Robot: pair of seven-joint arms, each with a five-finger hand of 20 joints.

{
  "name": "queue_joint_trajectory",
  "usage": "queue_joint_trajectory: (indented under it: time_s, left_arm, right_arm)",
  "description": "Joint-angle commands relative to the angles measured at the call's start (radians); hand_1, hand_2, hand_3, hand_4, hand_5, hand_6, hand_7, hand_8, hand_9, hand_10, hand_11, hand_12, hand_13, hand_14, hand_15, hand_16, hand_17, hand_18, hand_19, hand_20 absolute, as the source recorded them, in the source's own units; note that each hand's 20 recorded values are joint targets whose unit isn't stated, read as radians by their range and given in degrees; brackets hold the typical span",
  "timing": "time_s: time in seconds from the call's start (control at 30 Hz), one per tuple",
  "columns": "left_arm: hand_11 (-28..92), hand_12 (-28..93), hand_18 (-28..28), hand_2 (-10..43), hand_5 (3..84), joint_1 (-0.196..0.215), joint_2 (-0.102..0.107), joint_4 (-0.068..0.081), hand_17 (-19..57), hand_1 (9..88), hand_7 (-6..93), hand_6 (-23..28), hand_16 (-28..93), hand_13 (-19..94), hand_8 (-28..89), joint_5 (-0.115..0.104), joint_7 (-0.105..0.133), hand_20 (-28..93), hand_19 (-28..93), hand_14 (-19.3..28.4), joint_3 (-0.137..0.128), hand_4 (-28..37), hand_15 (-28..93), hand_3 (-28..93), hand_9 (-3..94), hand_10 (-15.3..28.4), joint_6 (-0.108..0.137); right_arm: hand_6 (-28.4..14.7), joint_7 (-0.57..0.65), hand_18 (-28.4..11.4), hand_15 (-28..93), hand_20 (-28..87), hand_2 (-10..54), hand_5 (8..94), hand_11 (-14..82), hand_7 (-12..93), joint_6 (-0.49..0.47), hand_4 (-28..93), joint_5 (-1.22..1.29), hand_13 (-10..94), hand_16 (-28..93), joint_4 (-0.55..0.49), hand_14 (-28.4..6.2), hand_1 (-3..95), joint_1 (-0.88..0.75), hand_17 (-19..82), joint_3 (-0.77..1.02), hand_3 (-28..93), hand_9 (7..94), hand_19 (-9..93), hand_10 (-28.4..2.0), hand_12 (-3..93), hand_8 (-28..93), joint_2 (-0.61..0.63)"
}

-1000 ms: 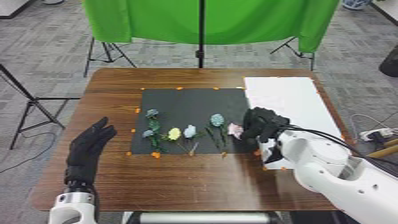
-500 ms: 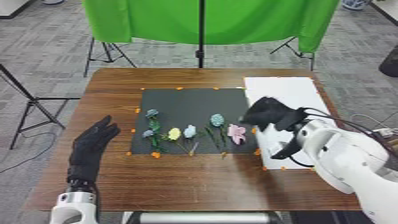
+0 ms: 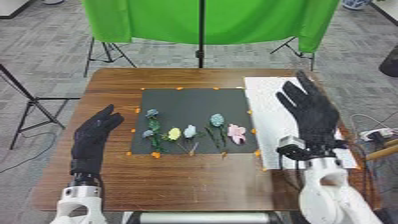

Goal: Arrange flowers

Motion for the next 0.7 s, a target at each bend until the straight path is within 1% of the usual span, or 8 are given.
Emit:
queue_joint_trajectory:
  time_s: [0.03,0.07,0.17,0.23,0.4,0.6,0.63,0.7]
  left_arm:
    - [15,12,11.0,-2.5,48.2,0.011,-0.051,-0.002,8.1,26.3,9.4,3.7,0,38,-6,0.029,-0.023,21,4,16.3,0.008,-21.4,20,70,47.4,13.1,-0.029]
    - [15,12,11.0,-2.5,48.0,0.010,-0.053,-0.001,8.1,26.2,9.3,3.7,0,38,-6,0.043,-0.032,21,4,16.3,0.004,-21.3,20,70,47.4,13.1,-0.038]
    - [15,12,11.5,-2.5,47.2,0.015,-0.058,-0.002,7.2,26.1,8.9,3.4,0,37,-6,0.104,-0.058,21,4,16.3,-0.014,-21.3,19,70,46.4,12.9,-0.073]
    - [13,12,11.9,-2.5,45.9,0.018,-0.060,-0.004,5.9,26.1,8.0,3.3,1,35,-6,0.126,-0.070,20,3,16.3,-0.021,-21.4,17,70,44.1,12.4,-0.092]
    - [12,13,12.1,-2.4,44.6,0.017,-0.065,-0.006,4.7,26.1,7.4,2.9,2,34,-5,0.124,-0.072,19,3,16.0,-0.021,-21.0,16,69,43.2,12.1,-0.087]
    - [12,13,12.2,-2.4,42.0,0.023,-0.065,-0.010,4.3,26.1,6.6,2.2,3,34,-5,0.125,-0.079,19,3,16.2,-0.028,-20.9,15,69,43.1,12.0,-0.081]
    - [12,13,12.3,-2.4,41.4,0.024,-0.066,-0.011,4.2,26.0,6.4,1.9,3,34,-5,0.123,-0.080,19,3,16.2,-0.026,-20.8,15,69,43.2,12.0,-0.067]
    - [17,13,12.2,-2.3,40.9,0.023,-0.064,-0.009,3.6,26.1,6.0,1.9,3,34,-5,0.111,-0.067,18,2,16.2,-0.023,-20.8,14,69,50.6,13.5,-0.058]
  right_arm:
    - [1.7,0.011,-13.5,9,23,-0.7,38.0,5.0,10,-0.037,-19,-0.198,30,9,-0.020,-10.2,5.6,-0.078,18,0.050,79,43.3,1,-13.1,12.2,-9,-0.068]
    - [1.7,0.009,-13.6,9,23,-0.7,38.2,5.1,10,-0.043,-19,-0.200,30,8,-0.023,-10.2,5.7,-0.072,18,0.051,79,43.5,1,-13.0,12.2,-9,-0.065]
    - [1.7,-0.012,-13.7,10,23,-0.7,38.8,5.1,10,-0.037,-18,-0.195,30,8,-0.026,-10.5,6.3,-0.062,18,0.036,79,43.6,1,-13.0,12.3,-8,-0.056]
    - [1.9,-0.013,-14.0,10,23,-0.7,39.5,5.3,10,-0.043,-18,-0.202,30,8,-0.029,-11.2,6.5,-0.062,18,0.034,79,43.9,1,-13.1,12.4,-8,-0.056]
    - [1.8,-0.019,-14.2,10,23,-0.7,40.4,5.3,11,-0.017,-18,-0.216,30,8,-0.025,-11.6,7.0,-0.057,18,0.022,79,44.1,1,-13.0,12.5,-9,-0.047]
    - [1.2,-0.031,-12.1,8,23,-1.0,44.0,5.2,12,0.035,-18,-0.248,27,4,-0.035,-5.9,7.2,-0.071,17,0.011,80,44.7,1,-13.0,12.2,-9,-0.043]
    - [0.9,-0.024,-11.8,8,22,-1.0,45.0,4.7,12,0.070,-19,-0.257,26,2,-0.038,-5.5,7.3,-0.071,17,0.005,80,43.1,0,-12.8,12.0,-9,-0.042]
    - [-0.1,0.021,-12.4,10,25,-1.1,44.8,3.0,11,0.256,-19,-0.239,28,-1,-0.056,-6.5,7.8,-0.050,23,-0.035,80,36.0,2,-11.7,10.1,-9,-0.039]
